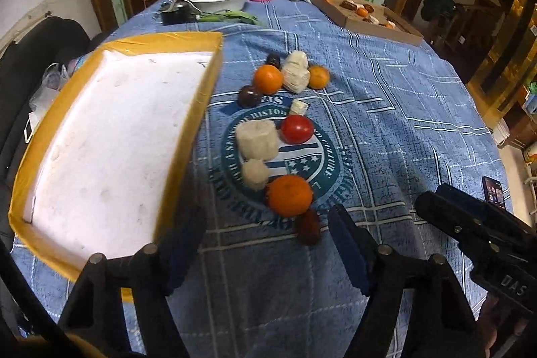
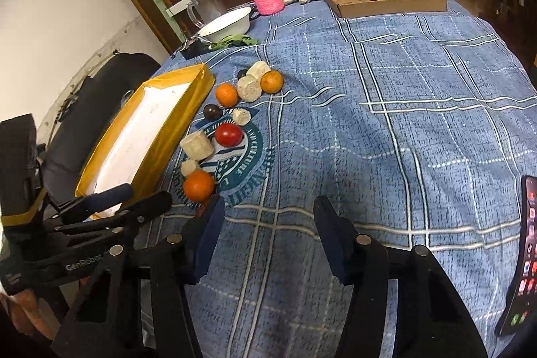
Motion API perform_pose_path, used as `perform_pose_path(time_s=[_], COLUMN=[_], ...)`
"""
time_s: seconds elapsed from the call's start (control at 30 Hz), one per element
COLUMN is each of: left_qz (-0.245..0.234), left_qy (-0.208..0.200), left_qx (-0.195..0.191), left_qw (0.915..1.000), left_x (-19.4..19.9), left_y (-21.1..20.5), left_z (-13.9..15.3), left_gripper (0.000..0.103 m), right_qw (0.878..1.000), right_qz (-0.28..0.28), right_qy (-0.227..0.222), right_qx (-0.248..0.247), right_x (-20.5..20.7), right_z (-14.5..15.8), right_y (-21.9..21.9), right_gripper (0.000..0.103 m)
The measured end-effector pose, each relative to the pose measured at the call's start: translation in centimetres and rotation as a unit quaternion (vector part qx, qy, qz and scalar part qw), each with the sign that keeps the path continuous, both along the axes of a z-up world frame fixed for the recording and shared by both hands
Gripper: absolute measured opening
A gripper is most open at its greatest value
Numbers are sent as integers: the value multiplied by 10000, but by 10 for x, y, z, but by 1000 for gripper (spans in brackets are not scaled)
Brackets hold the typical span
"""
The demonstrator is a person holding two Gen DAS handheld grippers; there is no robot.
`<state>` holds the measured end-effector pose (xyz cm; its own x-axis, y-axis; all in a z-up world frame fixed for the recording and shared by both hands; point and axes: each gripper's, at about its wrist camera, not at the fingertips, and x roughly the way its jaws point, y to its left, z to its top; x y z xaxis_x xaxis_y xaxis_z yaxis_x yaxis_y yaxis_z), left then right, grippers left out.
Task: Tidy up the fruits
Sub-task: 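Move both grippers toward the cluster of fruits beside the tray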
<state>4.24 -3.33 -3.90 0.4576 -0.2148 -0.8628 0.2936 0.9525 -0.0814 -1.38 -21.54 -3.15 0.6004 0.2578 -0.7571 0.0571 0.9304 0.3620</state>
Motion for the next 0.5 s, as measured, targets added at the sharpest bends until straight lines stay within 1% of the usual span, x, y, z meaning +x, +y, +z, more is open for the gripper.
perform_pose_path(time_s=[0.13,0.27,0.3,0.37,0.5], left_qz=[-15,80,104,171,203], left_qy=[125,-23,-52,-89,-93], left_qx=[7,100,126,201,343], left_qw=[9999,9999,9999,9996,9992], left_x=[10,11,12,14,16], left_y=[-5,-5,-5,-4,-4], left_z=[-3,6,7,7,6], left_gripper=[72,73,73,77,79], right_qw=[10000,10000,10000,10000,10000], right_qz=[16,25,31,-2,42], right_qy=[7,30,27,34,37], right_qx=[54,42,41,-18,-16], right_x=[7,13,14,17,25], right_z=[2,5,5,6,7], right_y=[-5,-7,-7,-6,-4], right_gripper=[54,55,56,64,65])
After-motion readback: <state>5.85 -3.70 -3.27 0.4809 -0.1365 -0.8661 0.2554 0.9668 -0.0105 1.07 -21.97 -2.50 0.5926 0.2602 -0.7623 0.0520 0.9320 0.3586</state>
